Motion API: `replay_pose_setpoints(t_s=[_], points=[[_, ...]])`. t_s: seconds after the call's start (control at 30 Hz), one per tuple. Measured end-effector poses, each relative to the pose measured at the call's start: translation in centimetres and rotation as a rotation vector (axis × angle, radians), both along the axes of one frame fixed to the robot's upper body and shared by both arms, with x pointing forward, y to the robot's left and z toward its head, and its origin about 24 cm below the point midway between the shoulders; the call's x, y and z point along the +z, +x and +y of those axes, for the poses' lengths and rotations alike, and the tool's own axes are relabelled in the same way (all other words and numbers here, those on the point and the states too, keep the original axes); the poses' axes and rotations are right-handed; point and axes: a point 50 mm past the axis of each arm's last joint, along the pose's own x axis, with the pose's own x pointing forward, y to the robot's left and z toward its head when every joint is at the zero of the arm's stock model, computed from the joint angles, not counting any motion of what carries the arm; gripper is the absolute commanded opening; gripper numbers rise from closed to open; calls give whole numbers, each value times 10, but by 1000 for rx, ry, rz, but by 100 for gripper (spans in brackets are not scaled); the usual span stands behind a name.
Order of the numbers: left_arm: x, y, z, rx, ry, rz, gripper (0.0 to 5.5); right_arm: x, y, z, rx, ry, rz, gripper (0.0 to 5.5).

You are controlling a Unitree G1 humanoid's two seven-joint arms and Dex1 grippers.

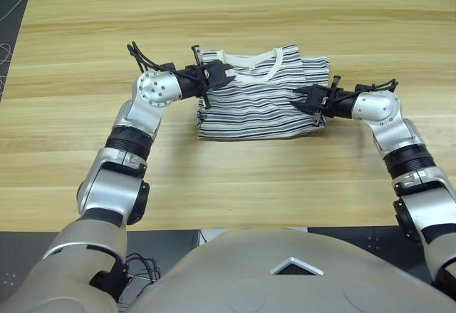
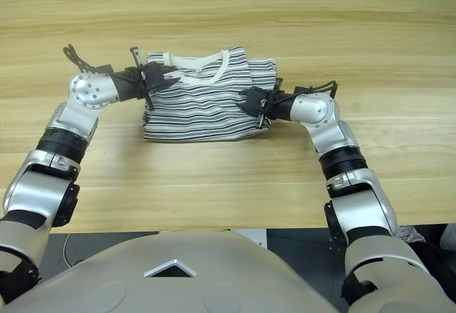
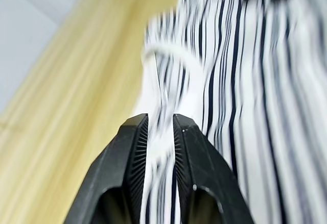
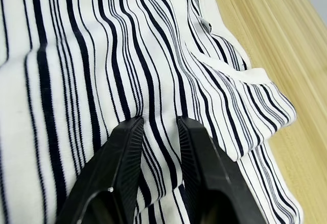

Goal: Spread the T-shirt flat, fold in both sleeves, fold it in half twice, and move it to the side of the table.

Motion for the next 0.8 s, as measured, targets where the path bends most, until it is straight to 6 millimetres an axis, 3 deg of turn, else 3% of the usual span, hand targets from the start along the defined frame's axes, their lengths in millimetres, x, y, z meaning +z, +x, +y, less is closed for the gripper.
replay_pose_setpoints(t_s=[0.17,0.3,0.4,0.6,0.7,0.8], points=[[-5,-12,0,-242,279,-201,90,-2,1,3,15,-26,-8,124],[-3,-46,8,-382,326,-239,90,0,5,10,97,-84,-57,124],[6,-78,10,-489,383,-230,90,6,14,23,271,-228,-175,124],[22,-122,-21,-632,423,-185,90,11,34,57,560,-499,-521,124],[27,-126,-42,-663,412,-159,90,8,36,74,649,-522,-650,124],[44,-112,-71,-655,370,-225,90,5,36,85,696,-517,-735,124]])
